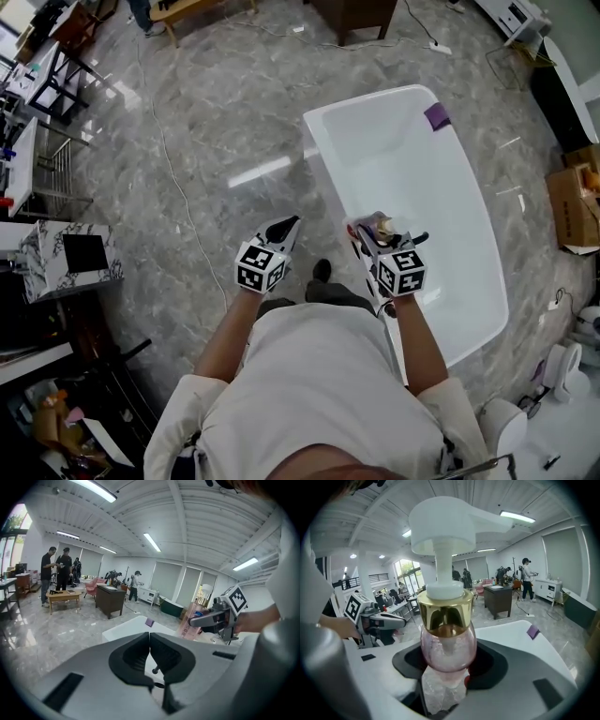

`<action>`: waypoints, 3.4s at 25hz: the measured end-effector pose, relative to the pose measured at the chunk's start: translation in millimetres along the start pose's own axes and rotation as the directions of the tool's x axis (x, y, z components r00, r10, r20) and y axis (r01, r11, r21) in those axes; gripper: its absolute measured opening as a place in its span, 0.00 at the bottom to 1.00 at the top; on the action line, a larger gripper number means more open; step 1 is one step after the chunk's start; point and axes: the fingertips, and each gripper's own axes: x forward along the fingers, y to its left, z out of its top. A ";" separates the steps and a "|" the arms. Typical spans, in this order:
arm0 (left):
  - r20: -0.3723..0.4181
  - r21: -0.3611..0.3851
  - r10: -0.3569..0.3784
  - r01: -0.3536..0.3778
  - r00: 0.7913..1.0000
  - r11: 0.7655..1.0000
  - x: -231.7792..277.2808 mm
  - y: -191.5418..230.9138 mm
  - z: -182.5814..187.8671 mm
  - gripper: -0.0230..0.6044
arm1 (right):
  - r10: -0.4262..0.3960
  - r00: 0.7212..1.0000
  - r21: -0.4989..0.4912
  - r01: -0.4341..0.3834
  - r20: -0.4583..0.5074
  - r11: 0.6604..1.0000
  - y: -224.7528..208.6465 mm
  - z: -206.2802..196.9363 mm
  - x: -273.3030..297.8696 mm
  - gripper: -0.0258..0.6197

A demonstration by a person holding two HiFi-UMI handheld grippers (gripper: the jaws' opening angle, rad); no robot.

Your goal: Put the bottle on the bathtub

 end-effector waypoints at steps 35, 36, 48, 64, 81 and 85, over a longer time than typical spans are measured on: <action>-0.179 0.034 -0.187 0.196 0.966 0.980 112.5 91.7 9.0 0.05 | -0.197 0.979 0.121 0.201 -0.046 0.972 -68.1 0.1 136.8 0.41; -0.184 0.036 -0.192 0.202 0.964 0.979 118.2 95.2 6.4 0.05 | -0.209 0.977 0.129 0.213 -0.046 0.968 -71.8 -4.0 142.6 0.41; -0.224 0.041 -0.224 0.239 0.949 0.970 184.5 123.5 -31.6 0.05 | -0.312 0.945 0.192 0.326 -0.099 0.926 -117.5 -64.4 213.1 0.41; -0.261 0.030 -0.260 0.277 0.930 0.960 241.3 126.9 -101.7 0.05 | -0.404 0.902 0.215 0.430 -0.154 0.877 -162.3 -148.8 276.7 0.41; -0.279 0.004 -0.254 0.266 0.926 0.964 271.0 155.7 -151.5 0.05 | -0.460 0.873 0.213 0.486 -0.163 0.847 -194.3 -189.6 318.9 0.41; -0.272 -0.009 -0.232 0.239 0.934 0.971 274.4 167.0 -154.7 0.05 | -0.464 0.872 0.210 0.489 -0.157 0.847 -196.6 -196.1 321.6 0.41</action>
